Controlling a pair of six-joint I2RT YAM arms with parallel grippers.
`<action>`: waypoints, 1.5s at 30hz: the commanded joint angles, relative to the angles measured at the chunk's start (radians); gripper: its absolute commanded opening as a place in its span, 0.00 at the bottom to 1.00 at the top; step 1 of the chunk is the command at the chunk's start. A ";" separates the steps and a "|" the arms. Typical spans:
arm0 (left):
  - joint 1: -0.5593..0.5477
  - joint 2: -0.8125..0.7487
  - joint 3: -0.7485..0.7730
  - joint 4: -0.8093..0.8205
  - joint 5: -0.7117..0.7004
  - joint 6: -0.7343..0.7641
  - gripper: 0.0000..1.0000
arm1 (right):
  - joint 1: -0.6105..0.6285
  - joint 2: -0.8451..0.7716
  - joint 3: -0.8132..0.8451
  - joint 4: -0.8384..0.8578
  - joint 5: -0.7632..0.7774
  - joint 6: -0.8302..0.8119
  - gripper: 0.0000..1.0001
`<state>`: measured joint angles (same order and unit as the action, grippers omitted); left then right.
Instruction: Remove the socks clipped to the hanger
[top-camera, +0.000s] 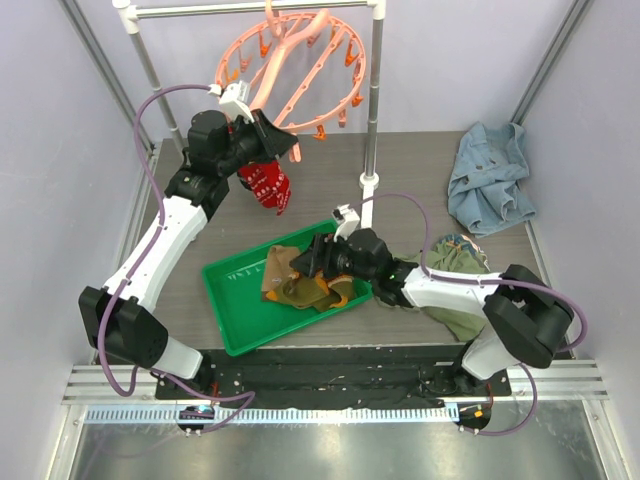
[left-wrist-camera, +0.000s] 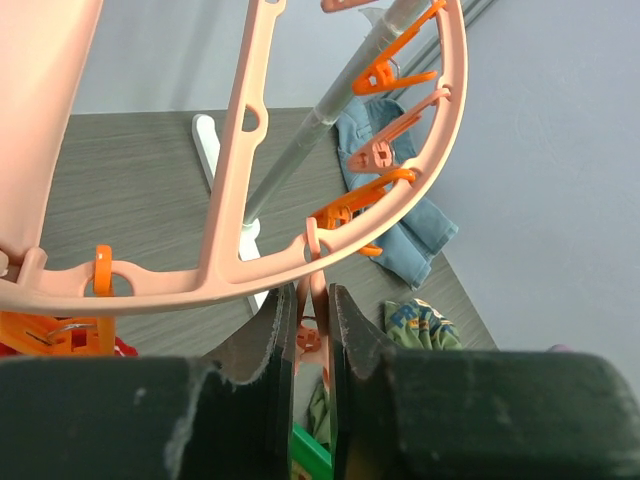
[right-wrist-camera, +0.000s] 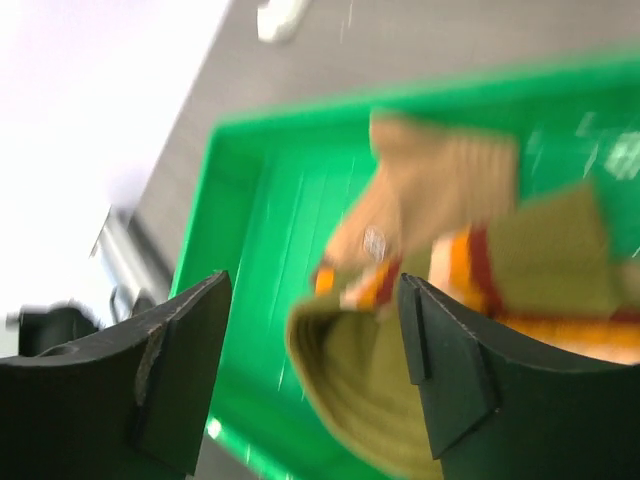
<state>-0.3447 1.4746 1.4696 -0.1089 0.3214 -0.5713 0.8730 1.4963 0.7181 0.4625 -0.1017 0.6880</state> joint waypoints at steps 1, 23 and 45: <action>0.001 -0.016 0.046 0.003 -0.001 -0.002 0.16 | -0.002 -0.030 0.073 0.082 0.207 -0.157 0.77; 0.001 0.004 0.032 0.043 0.030 -0.055 0.17 | 0.006 0.556 0.517 0.703 0.499 -0.492 0.81; 0.001 -0.100 0.067 -0.086 0.038 -0.078 0.74 | 0.018 0.415 0.466 0.567 0.292 -0.403 0.01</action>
<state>-0.3447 1.4498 1.4788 -0.1539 0.3489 -0.6506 0.8757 2.0121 1.2221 0.9688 0.2634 0.2218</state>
